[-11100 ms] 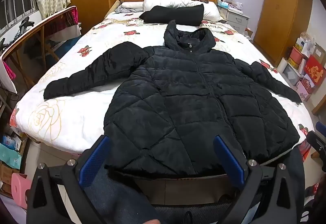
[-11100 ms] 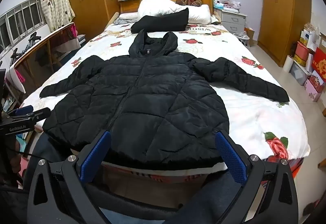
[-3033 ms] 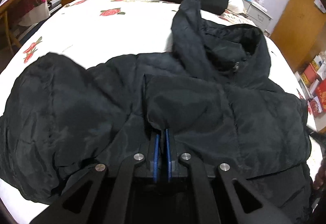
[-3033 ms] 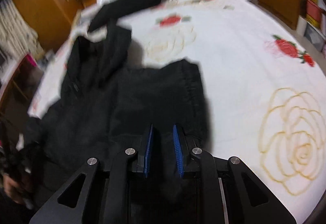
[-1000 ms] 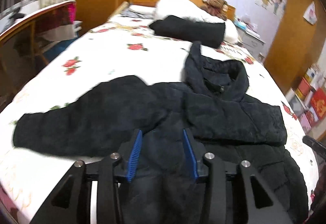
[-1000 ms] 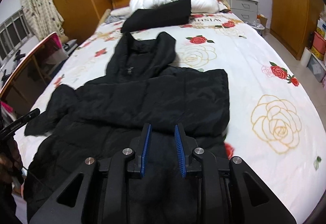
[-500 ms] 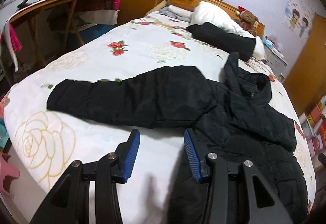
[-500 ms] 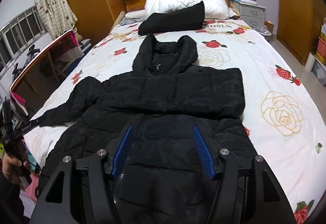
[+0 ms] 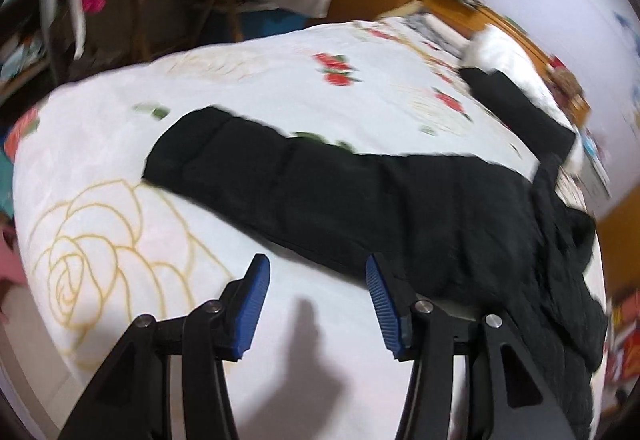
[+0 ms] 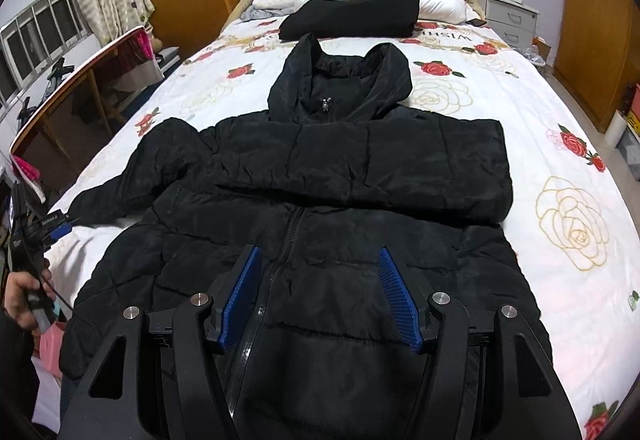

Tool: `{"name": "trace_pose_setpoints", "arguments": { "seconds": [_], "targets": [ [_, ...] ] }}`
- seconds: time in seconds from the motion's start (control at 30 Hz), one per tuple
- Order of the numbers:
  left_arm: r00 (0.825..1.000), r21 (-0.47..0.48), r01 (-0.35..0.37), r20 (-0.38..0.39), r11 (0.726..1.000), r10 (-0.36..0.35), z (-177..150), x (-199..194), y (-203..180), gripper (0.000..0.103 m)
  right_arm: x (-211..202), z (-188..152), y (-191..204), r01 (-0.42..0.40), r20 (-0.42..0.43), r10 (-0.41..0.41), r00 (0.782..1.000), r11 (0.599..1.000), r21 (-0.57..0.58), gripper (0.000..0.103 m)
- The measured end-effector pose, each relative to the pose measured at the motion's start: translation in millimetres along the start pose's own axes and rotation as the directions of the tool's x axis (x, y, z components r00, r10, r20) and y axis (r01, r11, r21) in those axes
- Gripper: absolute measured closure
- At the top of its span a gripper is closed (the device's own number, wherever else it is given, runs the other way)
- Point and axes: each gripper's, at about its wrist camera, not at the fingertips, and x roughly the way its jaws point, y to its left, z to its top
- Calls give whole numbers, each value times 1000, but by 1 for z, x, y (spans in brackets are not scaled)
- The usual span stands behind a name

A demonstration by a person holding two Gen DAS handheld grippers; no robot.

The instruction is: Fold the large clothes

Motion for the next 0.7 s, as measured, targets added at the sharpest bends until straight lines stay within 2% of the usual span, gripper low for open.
{"name": "trace_pose_setpoints", "arguments": {
  "seconds": [0.2, 0.4, 0.47, 0.53, 0.6, 0.7],
  "targets": [
    [999, -175, -34, -30, 984, 29, 17, 40, 49, 50, 19, 4, 0, 19, -26, -18, 999, 1000, 4, 42],
    [999, -194, -47, 0, 980, 48, 31, 61, 55, 50, 34, 4, -3, 39, -52, -38, 998, 999, 14, 42],
    [998, -186, -63, 2, 981, 65, 35, 67, 54, 56, 37, 4, -6, 46, -56, -44, 997, 999, 23, 42],
    [997, -175, -76, -8, 982, 76, 39, 71, 52, 77, 39, 3, -8, 55, -59, -53, 997, 998, 26, 42],
    [996, -159, -87, -1, 983, 88, 43, 67, 49, 87, 39, 3, -11, 63, -63, -61, 996, 998, 23, 42],
    [996, -124, -71, 41, 990, 77, 49, 50, 41, 93, 37, 3, -14, 75, -61, -73, 995, 997, 20, 42]
  ]
}}
